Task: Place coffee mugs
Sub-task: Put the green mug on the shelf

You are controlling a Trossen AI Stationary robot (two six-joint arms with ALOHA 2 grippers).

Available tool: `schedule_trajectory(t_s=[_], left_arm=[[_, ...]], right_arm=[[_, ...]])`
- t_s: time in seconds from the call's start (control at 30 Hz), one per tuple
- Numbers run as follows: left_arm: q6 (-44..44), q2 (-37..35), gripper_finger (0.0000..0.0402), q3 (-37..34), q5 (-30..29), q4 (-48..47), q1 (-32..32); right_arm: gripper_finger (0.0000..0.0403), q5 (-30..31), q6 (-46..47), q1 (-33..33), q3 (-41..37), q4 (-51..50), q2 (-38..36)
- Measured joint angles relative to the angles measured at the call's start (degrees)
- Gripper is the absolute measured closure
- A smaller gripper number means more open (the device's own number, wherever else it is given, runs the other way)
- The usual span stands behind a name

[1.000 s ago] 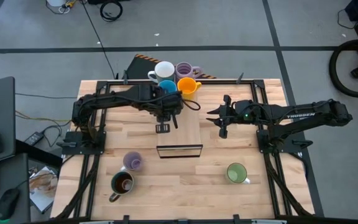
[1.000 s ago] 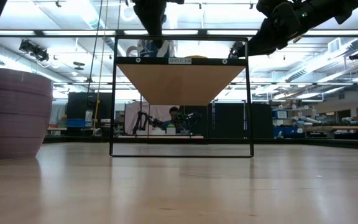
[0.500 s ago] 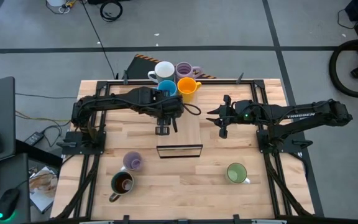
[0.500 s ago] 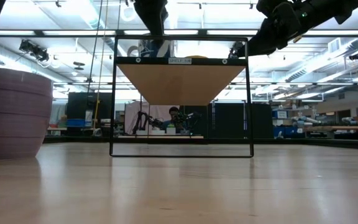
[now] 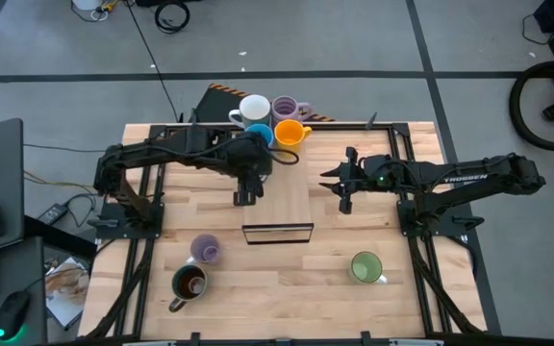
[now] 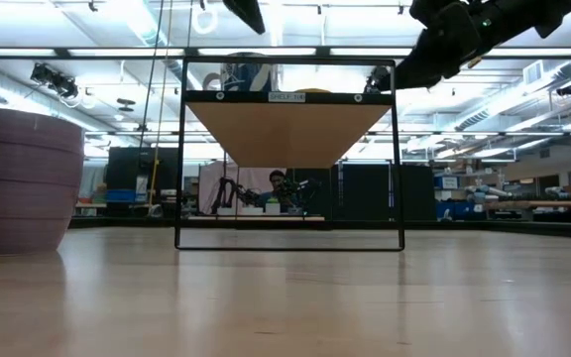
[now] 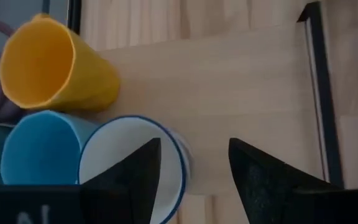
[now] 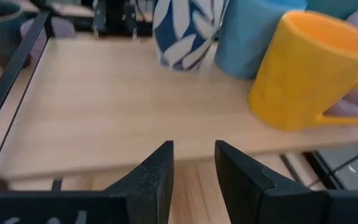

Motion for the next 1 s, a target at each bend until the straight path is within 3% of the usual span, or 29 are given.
schedule_trajectory(t_s=[0.3,0.5,0.77,1.0], left_arm=[[0.8,-1.4,0.0205,-1.2,0.5,2.9,-1.2],[2.4,-8.7,0.0205,-14.8,0.5,14.0,-2.1],[1.4,-22.2,0.0205,-30.3,0.4,30.2,-2.0],[-2.2,-29.8,0.0205,-39.5,0.3,34.2,-2.1]], right_arm=[[0.0280,5.4,7.4,8.5,6.5,-18.8,-0.6],[0.0280,4.7,15.0,15.7,10.8,-29.4,0.9],[0.0280,4.3,25.6,22.8,18.8,-41.3,9.4],[0.0280,-2.2,35.4,26.0,26.5,-52.5,17.5]])
